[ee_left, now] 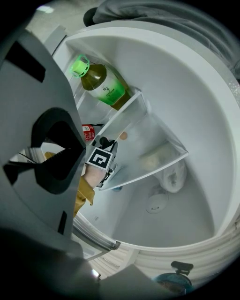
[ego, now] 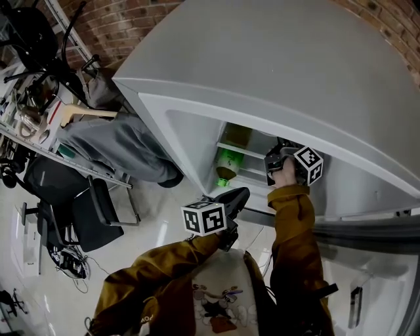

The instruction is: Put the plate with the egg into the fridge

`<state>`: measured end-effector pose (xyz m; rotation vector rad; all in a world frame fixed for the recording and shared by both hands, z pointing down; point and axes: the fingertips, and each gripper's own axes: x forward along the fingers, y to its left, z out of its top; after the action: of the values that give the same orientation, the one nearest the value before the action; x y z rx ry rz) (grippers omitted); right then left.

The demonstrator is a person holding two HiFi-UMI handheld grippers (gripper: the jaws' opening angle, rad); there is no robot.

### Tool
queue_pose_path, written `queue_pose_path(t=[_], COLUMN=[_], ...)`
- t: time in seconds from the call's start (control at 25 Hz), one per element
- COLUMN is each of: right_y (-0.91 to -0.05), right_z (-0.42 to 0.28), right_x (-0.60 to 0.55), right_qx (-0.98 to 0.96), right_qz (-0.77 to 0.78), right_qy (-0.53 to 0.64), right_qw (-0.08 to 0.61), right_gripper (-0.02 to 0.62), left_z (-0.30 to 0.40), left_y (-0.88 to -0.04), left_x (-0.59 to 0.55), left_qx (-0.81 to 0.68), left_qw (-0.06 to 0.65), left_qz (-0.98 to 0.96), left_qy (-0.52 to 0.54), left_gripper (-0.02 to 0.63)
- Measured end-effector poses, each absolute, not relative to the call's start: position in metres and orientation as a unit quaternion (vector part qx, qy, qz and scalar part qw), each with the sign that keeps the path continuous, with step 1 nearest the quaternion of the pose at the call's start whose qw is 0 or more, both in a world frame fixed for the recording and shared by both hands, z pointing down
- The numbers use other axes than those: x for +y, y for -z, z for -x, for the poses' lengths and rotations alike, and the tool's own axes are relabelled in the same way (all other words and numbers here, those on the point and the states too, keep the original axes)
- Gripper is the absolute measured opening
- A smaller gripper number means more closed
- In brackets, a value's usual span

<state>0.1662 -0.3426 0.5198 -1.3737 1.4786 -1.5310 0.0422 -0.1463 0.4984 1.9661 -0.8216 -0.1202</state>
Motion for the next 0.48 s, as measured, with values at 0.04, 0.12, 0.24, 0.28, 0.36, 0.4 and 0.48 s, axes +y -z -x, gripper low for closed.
queue_pose_path(t=[0.04,0.12,0.24,0.28,0.36,0.4,0.48], right_y=[-0.5207,-0.5236,-0.5271,-0.5269,-0.5243,-0.5231,-0.5226], right_z=[-0.1668,-0.1678,-0.1693,-0.1693,-0.1691,-0.1698,-0.1711], right_x=[-0.3427,-0.3436,-0.3455,-0.3457,-0.3464,-0.3475,-0.3493], right_qx=[0.553,0.544,0.542,0.544,0.549,0.551,0.552], right_qz=[0.518,0.523,0.531,0.530,0.524,0.521,0.519], right_qy=[0.580,0.587,0.590,0.590,0.590,0.589,0.588], right_qw=[0.298,0.292,0.277,0.275,0.276,0.279,0.283], right_gripper=[0.012,0.012,0.012,0.014,0.026,0.045,0.066], left_z=[-0.0424,-0.0417,-0.0410,-0.0407,-0.0400,-0.0399,-0.0397], left_y=[-0.4983,-0.4983,-0.4984,-0.4985,-0.4986,-0.4985,-0.4982], left_x=[-0.1459,-0.1459,-0.1455,-0.1451,-0.1452,-0.1455,-0.1458], left_qx=[-0.337,-0.338,-0.338,-0.339,-0.342,-0.344,-0.344], left_qw=[0.483,0.482,0.481,0.481,0.480,0.480,0.478], left_qz=[-0.807,-0.807,-0.808,-0.807,-0.806,-0.806,-0.806], left_qy=[0.049,0.049,0.052,0.053,0.053,0.053,0.053], left_gripper=[0.008,0.008,0.008,0.008,0.008,0.008,0.008])
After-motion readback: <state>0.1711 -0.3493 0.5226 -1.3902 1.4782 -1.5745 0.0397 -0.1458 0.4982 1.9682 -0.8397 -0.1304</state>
